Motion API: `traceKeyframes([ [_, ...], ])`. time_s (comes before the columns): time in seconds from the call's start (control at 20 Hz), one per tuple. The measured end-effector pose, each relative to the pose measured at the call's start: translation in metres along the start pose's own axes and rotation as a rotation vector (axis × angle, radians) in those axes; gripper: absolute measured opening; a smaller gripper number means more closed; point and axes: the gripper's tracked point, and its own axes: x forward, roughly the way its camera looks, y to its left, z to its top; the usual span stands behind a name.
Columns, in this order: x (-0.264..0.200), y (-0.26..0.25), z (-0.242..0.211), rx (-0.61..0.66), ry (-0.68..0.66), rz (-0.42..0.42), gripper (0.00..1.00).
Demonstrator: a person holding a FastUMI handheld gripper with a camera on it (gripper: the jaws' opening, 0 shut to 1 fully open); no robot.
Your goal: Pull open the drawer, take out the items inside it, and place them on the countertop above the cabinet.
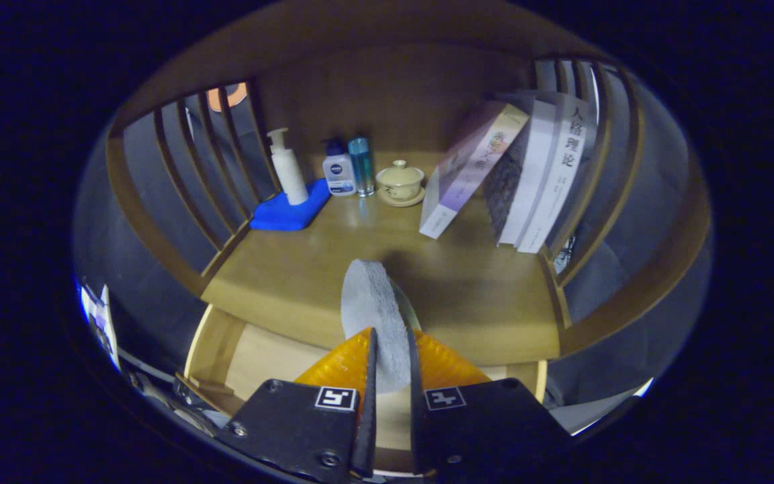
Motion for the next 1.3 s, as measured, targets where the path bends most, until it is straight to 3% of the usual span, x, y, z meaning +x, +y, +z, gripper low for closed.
traceKeyframes([
  [0.2,0.032,0.023,0.01,0.042,0.013,0.017,0.24],
  [0.45,0.039,0.027,0.016,0.082,-0.032,0.031,0.27],
  [0.7,0.026,0.023,0.02,0.133,-0.115,0.063,0.69],
  [1.05,-0.065,0.031,-0.005,0.066,-0.352,0.064,0.66],
  [1.25,-0.12,0.041,-0.047,0.048,-0.517,0.037,1.0],
  [1.3,-0.128,0.043,-0.062,0.06,-0.551,0.025,0.99],
])
